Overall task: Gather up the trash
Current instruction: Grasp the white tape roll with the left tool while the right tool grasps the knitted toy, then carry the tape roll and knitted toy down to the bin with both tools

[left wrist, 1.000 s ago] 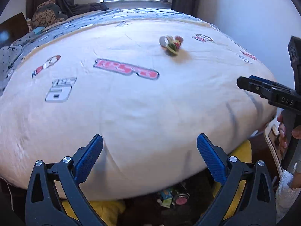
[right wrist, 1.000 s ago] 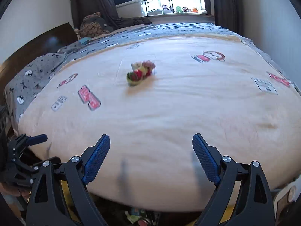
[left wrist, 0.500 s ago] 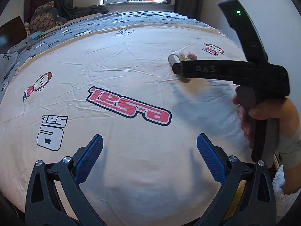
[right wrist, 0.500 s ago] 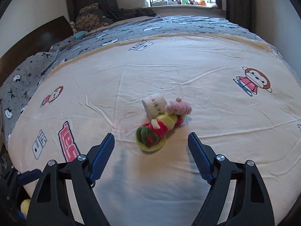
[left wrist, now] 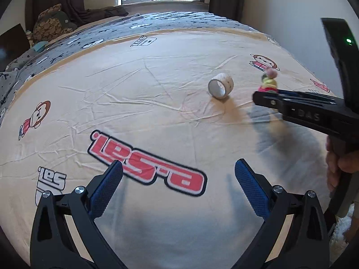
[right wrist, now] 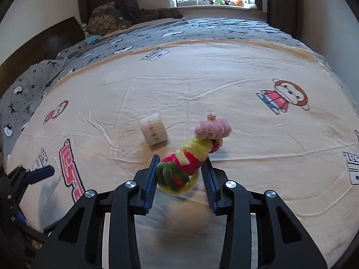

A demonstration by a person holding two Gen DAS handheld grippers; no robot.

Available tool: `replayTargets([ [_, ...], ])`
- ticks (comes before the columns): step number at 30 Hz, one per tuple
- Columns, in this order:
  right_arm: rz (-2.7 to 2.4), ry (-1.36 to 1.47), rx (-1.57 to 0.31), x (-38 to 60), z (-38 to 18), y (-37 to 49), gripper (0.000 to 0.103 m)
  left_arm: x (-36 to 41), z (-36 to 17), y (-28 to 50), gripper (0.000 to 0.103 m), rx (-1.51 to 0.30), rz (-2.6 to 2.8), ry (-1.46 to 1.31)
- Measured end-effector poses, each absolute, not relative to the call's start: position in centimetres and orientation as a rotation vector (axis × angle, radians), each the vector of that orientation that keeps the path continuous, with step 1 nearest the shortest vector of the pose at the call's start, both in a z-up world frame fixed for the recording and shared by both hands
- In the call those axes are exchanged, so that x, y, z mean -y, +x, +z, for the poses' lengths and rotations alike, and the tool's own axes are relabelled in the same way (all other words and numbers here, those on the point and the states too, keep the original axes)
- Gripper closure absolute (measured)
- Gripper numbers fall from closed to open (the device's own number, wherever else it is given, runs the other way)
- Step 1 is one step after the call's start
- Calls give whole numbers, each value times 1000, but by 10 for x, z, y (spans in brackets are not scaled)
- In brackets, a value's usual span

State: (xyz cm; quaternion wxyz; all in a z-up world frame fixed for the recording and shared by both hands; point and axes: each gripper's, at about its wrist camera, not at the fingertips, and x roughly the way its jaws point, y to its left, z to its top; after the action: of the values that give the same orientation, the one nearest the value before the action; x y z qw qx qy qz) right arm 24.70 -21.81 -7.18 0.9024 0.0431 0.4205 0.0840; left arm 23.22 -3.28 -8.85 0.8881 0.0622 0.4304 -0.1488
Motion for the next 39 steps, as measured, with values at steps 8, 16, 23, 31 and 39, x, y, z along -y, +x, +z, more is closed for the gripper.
replayTargets([
  [8,127,90,-837,260,-64,224,65,80,-85,277,12,-861,-317,115],
  [16,153,89,-825,274,-66,208,65,118,-94,323,34,-871,-327,139],
  [23,148,90,-817,280,-66,198,65,120,-97,331,67,-918,-333,117],
  [31,164,70,-771,272,-52,169,65,89,-63,267,67,-853,-328,121],
  [39,224,39,-717,250,-31,113,65,53,-29,173,67,-769,-343,112],
])
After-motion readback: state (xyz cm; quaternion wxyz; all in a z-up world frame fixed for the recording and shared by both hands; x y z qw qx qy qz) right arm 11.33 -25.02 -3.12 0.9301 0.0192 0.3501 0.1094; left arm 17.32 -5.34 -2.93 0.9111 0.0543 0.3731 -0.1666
